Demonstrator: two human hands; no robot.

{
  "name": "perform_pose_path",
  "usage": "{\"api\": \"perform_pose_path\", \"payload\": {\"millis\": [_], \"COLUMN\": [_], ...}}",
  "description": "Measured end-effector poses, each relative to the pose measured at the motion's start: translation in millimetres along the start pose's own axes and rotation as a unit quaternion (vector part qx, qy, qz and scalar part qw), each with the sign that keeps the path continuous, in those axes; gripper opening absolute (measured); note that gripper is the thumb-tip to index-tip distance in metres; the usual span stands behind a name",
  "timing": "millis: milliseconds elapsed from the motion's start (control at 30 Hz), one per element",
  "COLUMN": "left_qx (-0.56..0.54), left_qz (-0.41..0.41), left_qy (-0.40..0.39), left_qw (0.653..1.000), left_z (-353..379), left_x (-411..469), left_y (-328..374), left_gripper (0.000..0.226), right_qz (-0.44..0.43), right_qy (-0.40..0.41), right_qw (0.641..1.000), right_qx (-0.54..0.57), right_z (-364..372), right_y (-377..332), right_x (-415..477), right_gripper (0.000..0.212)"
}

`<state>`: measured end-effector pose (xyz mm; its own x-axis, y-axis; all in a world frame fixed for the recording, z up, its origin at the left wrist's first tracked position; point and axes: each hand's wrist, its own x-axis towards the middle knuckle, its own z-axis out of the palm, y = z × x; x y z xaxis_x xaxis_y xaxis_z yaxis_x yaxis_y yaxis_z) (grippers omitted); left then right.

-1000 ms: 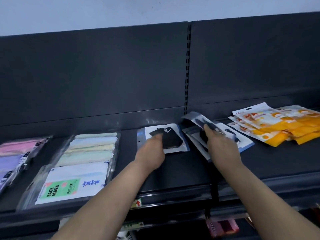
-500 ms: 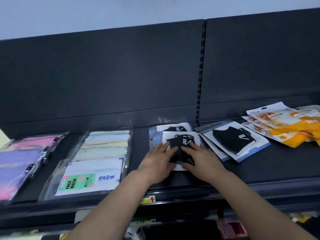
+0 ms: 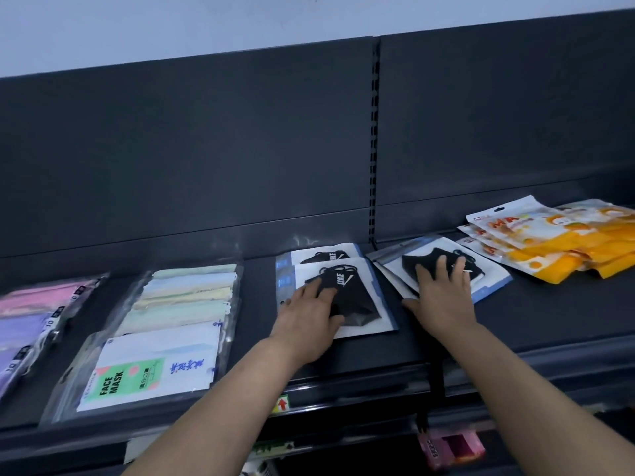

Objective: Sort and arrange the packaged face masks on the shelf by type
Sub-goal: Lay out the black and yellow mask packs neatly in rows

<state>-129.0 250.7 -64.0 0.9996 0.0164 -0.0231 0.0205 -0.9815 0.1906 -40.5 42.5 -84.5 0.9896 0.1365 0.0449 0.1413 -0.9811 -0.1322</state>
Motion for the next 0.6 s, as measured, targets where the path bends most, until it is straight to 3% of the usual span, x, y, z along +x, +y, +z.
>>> {"api": "perform_pose_path", "payload": {"millis": [100, 200, 333, 467, 533, 600], "left_qx": [-0.018, -0.025, -0.015, 0.001, 0.015, 0.023], "left_qz": [0.018, 0.037, 0.050, 0.060, 0.059, 0.056], "left_qy": [0.044, 0.040, 0.024, 0.005, -0.012, -0.025], "left_qw": [0.999, 0.998, 0.998, 0.998, 0.998, 0.998], "left_z": [-1.4, 0.8, 9.9, 15.6, 17.5, 19.0], "left_x": [12.1, 23.2, 40.9, 54.2, 60.9, 70.2], "left_y": [25.9, 49.4, 74.6, 98.7, 102.2, 110.5], "left_gripper": [0.052, 0.048, 0.046, 0.042, 0.039, 0.044], "right_qz": [-0.005, -0.028, -0.106, -0.133, -0.151, -0.190], "right_qy": [-0.059, -0.078, -0.029, 0.106, 0.246, 0.329], "right_qw": [0.998, 0.995, 0.991, 0.985, 0.954, 0.910], "right_qx": [0.032, 0.055, -0.078, -0.036, 0.085, 0.164], "right_z": [-1.6, -9.2, -17.0, -47.2, -70.2, -88.1], "right_y": [20.2, 36.5, 42.8, 63.9, 69.5, 76.5], "right_x": [14.0, 19.5, 16.6, 16.2, 15.6, 17.0], "right_gripper": [0.078, 0.071, 0.069, 0.064, 0.059, 0.062]}}
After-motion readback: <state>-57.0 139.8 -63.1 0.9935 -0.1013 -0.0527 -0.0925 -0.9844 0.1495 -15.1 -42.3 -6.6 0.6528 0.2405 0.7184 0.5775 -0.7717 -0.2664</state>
